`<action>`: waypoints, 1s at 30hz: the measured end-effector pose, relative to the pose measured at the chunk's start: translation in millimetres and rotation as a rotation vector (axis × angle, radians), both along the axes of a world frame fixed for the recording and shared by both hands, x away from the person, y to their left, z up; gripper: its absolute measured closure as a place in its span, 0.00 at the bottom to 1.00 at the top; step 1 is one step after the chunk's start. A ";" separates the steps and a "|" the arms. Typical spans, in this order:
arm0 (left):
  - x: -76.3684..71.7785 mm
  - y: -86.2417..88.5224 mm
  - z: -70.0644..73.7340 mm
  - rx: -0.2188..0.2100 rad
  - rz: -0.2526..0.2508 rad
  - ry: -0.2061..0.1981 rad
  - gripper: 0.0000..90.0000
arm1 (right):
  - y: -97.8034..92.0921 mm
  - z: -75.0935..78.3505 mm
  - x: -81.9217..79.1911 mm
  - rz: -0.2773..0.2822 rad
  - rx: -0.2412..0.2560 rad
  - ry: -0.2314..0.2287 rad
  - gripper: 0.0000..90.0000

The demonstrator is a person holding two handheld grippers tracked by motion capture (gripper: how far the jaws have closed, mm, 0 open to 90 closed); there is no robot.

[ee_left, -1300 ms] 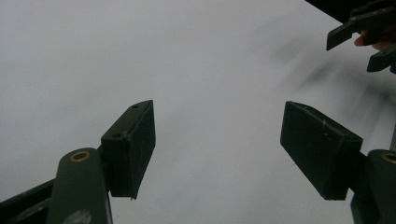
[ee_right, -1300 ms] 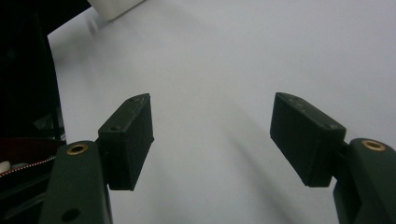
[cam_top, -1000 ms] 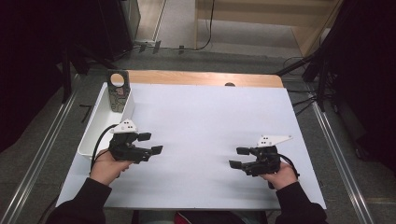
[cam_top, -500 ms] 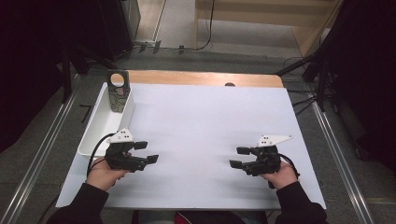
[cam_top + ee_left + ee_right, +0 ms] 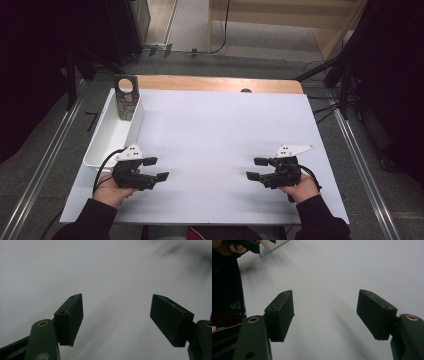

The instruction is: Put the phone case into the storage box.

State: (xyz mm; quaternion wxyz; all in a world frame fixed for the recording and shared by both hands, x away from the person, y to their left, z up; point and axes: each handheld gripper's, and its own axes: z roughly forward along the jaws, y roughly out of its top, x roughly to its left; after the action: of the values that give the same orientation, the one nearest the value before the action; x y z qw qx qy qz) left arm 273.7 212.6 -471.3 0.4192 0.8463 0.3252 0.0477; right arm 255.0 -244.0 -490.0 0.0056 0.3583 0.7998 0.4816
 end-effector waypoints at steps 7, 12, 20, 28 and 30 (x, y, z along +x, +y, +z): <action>2.1 0.4 -3.5 0.008 -0.009 0.008 0.29 | 1.3 -1.4 0.8 0.008 -0.002 -0.001 0.32; 3.3 0.6 -4.4 0.006 -0.010 0.010 0.29 | 2.3 -2.3 1.4 0.014 -0.006 0.001 0.32; 3.2 0.8 -4.6 0.005 -0.008 0.014 0.29 | 2.8 -2.3 1.1 0.016 -0.006 0.001 0.32; 3.2 1.3 -4.4 0.001 -0.008 0.018 0.29 | 3.1 -2.4 1.0 0.018 -0.006 0.000 0.32; 3.1 1.3 -4.4 0.001 -0.009 0.017 0.29 | 3.3 -2.5 1.1 0.019 -0.005 -0.001 0.32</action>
State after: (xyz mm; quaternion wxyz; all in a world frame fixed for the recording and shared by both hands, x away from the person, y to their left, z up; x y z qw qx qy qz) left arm 276.8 213.8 -475.7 0.4164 0.8482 0.3251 0.0390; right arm 256.1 -240.7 -492.5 0.0025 0.3505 0.8044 0.4797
